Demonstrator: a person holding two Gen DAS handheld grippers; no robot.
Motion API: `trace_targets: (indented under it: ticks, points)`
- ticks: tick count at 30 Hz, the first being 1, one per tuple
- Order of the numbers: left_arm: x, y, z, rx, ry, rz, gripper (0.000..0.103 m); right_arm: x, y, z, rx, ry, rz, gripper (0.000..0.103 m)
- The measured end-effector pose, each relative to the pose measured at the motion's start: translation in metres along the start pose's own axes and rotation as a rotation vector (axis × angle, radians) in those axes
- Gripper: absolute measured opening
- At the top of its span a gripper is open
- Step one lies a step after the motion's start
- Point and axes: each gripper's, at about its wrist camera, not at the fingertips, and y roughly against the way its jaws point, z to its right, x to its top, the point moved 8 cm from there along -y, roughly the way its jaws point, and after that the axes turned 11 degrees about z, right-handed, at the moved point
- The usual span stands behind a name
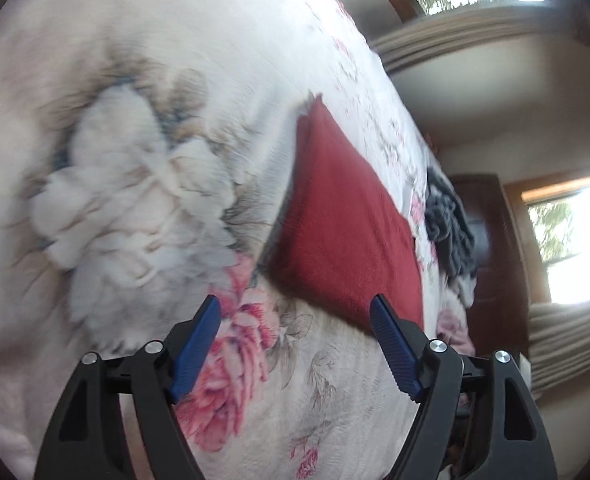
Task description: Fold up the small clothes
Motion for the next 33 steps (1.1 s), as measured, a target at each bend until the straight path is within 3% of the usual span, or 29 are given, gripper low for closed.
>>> trace_targets:
  ticks: [5, 10, 17, 22, 28, 29, 32, 33]
  points:
    - [0.013, 0.016, -0.01, -0.016, 0.02, 0.039, 0.078, 0.041, -0.043, -0.079, -0.066, 0.367, 0.051, 0.087]
    - [0.022, 0.025, -0.018, -0.069, 0.029, 0.07, 0.078, 0.06, -0.072, -0.116, -0.137, 0.583, 0.074, 0.08]
    - [0.029, 0.029, -0.031, -0.118, 0.054, 0.089, 0.078, 0.061, -0.111, -0.128, -0.185, 0.671, 0.016, 0.077]
    - [0.037, 0.03, -0.04, -0.151, 0.103, 0.105, 0.078, 0.07, -0.129, -0.12, -0.249, 0.69, 0.028, 0.076]
    - [0.048, 0.028, -0.044, -0.159, 0.117, 0.098, 0.079, 0.081, -0.153, -0.108, -0.303, 0.701, 0.022, 0.058]
    - [0.05, 0.027, -0.044, -0.16, 0.12, 0.096, 0.079, 0.081, -0.156, -0.107, -0.304, 0.701, 0.023, 0.053]
    - [0.06, 0.022, -0.041, -0.176, 0.136, 0.079, 0.079, 0.082, -0.167, -0.101, -0.285, 0.667, 0.011, 0.023]
    - [0.064, 0.018, -0.038, -0.181, 0.14, 0.066, 0.079, 0.084, -0.168, -0.099, -0.28, 0.652, 0.016, 0.02]
